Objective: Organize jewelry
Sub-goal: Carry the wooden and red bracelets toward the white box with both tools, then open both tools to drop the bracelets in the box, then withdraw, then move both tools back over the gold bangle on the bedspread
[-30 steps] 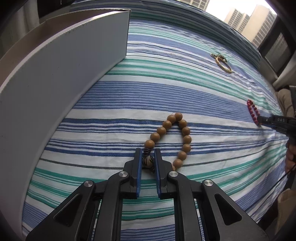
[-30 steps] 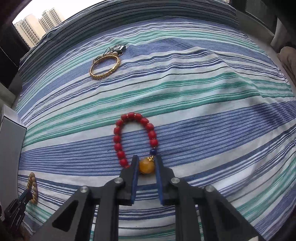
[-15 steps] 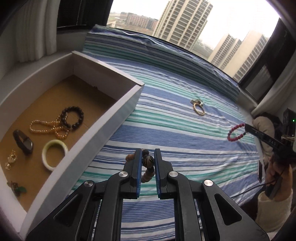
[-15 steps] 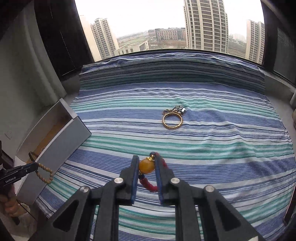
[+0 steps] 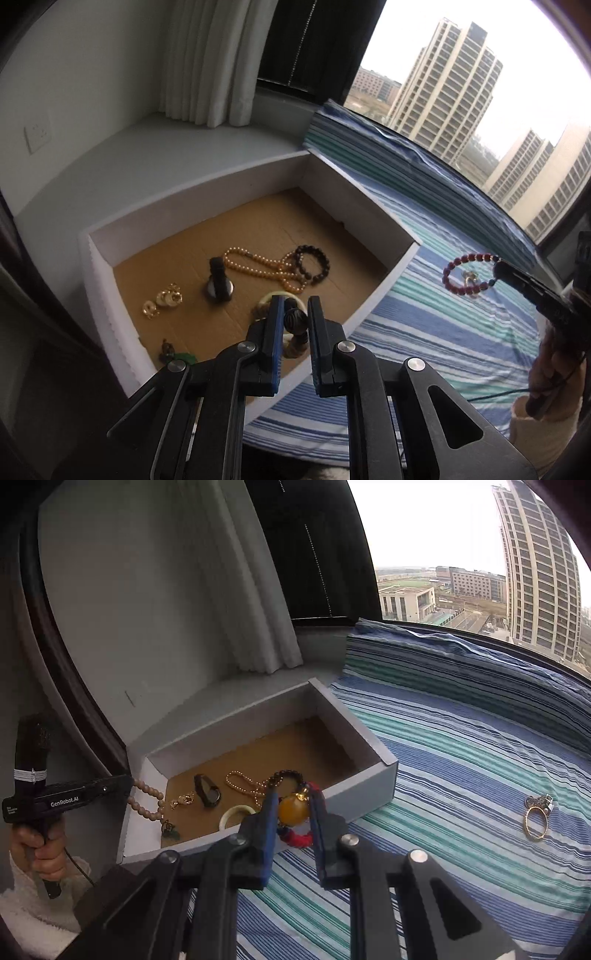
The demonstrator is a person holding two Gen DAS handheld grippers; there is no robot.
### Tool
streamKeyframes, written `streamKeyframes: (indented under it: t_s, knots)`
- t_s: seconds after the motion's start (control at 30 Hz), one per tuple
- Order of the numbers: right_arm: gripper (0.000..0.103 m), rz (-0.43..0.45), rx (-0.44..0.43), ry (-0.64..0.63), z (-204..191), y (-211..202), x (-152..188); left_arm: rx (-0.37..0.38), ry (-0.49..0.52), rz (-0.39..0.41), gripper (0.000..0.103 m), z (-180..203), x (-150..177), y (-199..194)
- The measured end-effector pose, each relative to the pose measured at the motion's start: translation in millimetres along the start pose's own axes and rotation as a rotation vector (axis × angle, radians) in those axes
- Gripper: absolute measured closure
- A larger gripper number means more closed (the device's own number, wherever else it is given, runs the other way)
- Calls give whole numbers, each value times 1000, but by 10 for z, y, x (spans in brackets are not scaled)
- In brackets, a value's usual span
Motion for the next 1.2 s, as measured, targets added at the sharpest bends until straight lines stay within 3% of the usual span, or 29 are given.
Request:
streamKeyframes:
  t_s: [0.2,0.33,0.47,0.57,0.6,0.63,0.67,0.77,0.8,0.87,0.93,1.03,1.1,1.2]
  knots:
    - [86,-90,-157,-54,-453,727,-177,-70,-55,-76,93,-396,129,337]
    - [86,-172,-214,-56,-661,1217,-147,-106,-65,-114,93,-514,211,564]
    - [85,-257,-222,-14,-478,1663,-7,-144,-66,-142,92,-556,289,802]
    - [84,-287,-152,39,-165,1829,76,-216,-39,-140,88,-536,329,897]
    - [80,-280,-87,43,-47,1809,83,-237,-40,-129,84,-542,318,889]
    - [71,-259,-20,46,70,1746,51,-246,-42,-113,67,-545,294,851]
    - [69,-226,18,55,163,1650,-9,-249,-44,-84,49,-541,256,782]
    - [69,-103,77,49,277,1162,-294,-271,-35,39,32,-482,90,474]
    - [65,-47,101,23,246,949,-393,-276,-28,78,29,-446,35,366]
    - [53,65,146,-30,151,525,-556,-274,-21,145,13,-345,-42,178]
    - [36,152,178,-67,45,149,-629,-256,-8,183,8,-203,-75,81]
    - [25,212,208,-90,-39,-208,-566,-219,37,184,8,80,-45,109]
    - [25,212,227,-79,-21,-296,-461,-196,55,168,8,282,23,184]
    - [25,164,289,-42,106,-256,-131,-106,76,114,8,630,233,340]
Point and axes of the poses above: each gripper's, at about its wrist camera, not at the fingertips, and y roughly the way its jaws point, z to its right, x to its underside, the point moved 3 cm from there along y, roughly the way its jaws point, and after that the axes turned 8 degrees about -x, right-handed, at the moved point
